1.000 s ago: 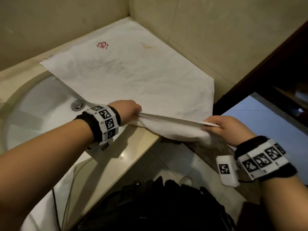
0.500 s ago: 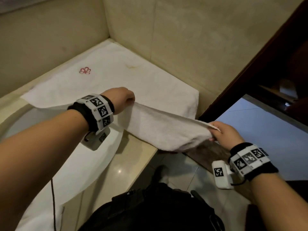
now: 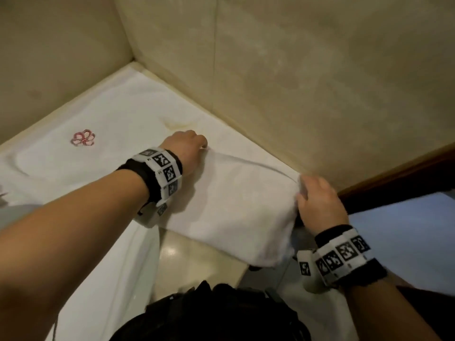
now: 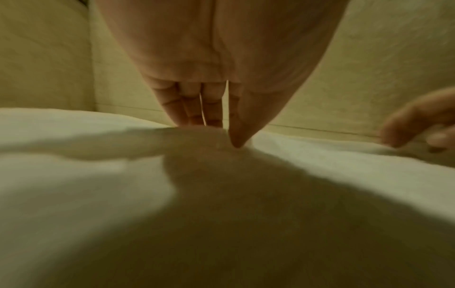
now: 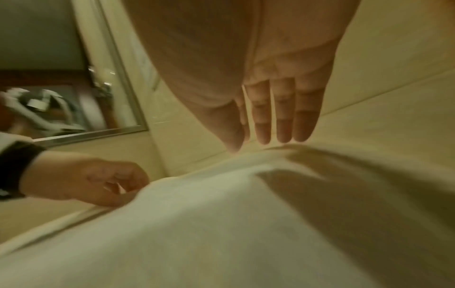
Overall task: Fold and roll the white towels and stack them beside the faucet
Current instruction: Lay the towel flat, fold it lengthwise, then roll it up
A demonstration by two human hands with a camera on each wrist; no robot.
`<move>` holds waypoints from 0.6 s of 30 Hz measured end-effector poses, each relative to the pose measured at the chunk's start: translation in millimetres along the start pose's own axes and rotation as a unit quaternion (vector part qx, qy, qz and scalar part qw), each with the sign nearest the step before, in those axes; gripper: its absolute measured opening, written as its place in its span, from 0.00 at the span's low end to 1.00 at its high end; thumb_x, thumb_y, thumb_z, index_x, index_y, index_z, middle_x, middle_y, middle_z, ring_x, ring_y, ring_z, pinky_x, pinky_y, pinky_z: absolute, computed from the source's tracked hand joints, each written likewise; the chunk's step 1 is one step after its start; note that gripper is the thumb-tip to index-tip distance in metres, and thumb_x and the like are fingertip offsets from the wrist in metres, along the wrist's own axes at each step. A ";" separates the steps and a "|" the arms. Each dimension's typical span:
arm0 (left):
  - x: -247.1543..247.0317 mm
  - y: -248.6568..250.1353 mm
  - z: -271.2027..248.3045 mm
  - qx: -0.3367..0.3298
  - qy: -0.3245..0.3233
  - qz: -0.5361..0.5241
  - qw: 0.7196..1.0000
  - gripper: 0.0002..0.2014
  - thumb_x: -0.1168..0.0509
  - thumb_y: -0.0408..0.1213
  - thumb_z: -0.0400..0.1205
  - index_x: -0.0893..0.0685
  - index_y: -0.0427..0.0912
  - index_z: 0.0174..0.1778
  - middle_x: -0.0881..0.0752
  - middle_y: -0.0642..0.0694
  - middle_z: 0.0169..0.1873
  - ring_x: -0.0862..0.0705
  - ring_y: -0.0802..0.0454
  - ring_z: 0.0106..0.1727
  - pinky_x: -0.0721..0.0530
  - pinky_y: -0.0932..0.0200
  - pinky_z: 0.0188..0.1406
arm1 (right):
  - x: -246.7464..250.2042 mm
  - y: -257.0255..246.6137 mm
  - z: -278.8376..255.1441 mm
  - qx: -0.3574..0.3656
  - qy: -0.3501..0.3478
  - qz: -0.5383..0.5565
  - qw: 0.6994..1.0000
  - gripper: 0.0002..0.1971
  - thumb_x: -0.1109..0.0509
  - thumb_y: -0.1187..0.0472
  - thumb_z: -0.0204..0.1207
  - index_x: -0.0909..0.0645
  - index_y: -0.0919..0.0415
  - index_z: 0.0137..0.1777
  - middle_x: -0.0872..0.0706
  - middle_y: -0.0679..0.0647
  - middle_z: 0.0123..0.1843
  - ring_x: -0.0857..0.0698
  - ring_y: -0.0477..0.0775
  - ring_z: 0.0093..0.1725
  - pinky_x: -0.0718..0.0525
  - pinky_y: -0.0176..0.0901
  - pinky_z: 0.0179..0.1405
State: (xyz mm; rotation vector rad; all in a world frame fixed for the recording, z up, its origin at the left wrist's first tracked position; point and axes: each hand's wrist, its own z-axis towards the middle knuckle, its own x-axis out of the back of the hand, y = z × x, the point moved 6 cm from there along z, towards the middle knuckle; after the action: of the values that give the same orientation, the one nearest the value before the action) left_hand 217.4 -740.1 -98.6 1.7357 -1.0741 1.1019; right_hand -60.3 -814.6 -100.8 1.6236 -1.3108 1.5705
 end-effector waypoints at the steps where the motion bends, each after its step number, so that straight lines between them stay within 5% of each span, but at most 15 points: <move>1: -2.4 -9.7 -3.0 0.001 0.012 0.014 1.000 0.17 0.44 0.38 0.81 0.27 0.46 0.67 0.22 0.41 0.63 0.24 0.38 0.62 0.25 0.48 0.59 | 0.5 -20.3 8.1 0.040 0.001 0.000 0.999 0.20 0.37 0.61 0.78 0.28 0.60 0.69 0.24 0.63 0.67 0.27 0.66 0.65 0.29 0.51 0.63; 6: -8.0 -74.8 -33.2 0.064 0.021 0.077 0.995 0.17 0.43 0.37 0.79 0.26 0.45 0.65 0.20 0.42 0.57 0.21 0.39 0.57 0.26 0.50 0.51 | -19.2 -161.6 56.3 0.259 -0.100 0.026 0.960 0.23 0.35 0.58 0.76 0.30 0.56 0.72 0.25 0.58 0.69 0.24 0.60 0.65 0.29 0.45 0.63; 9: -5.3 -110.8 -54.3 0.108 0.025 0.066 0.992 0.16 0.44 0.35 0.80 0.25 0.44 0.65 0.20 0.42 0.56 0.21 0.39 0.56 0.25 0.50 0.51 | -48.4 -230.9 71.0 0.332 -0.174 -0.046 0.926 0.20 0.38 0.57 0.78 0.31 0.56 0.70 0.24 0.57 0.65 0.23 0.60 0.62 0.26 0.46 0.57; 14: 1.5 -174.7 -99.7 0.194 0.019 0.069 0.978 0.16 0.44 0.35 0.80 0.24 0.45 0.64 0.19 0.43 0.57 0.20 0.40 0.57 0.24 0.50 0.54 | -56.3 -258.8 88.5 0.349 -0.169 -0.129 0.913 0.09 0.45 0.61 0.81 0.24 0.60 0.52 0.20 0.60 0.51 0.20 0.62 0.48 0.28 0.47 0.44; 18: 7.4 -220.8 -140.4 0.274 0.011 0.070 0.959 0.18 0.43 0.32 0.79 0.24 0.47 0.65 0.19 0.43 0.58 0.19 0.40 0.58 0.24 0.50 0.56 | -56.8 -275.3 81.3 0.373 -0.156 -0.134 0.905 0.06 0.42 0.58 0.78 0.26 0.56 0.50 0.22 0.54 0.46 0.20 0.59 0.49 0.28 0.45 0.42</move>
State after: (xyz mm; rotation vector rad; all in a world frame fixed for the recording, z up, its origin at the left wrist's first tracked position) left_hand 388.5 -542.2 -88.7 2.0828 -0.9424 1.6189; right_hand 227.5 -761.7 -102.0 2.4751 -0.5674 1.7952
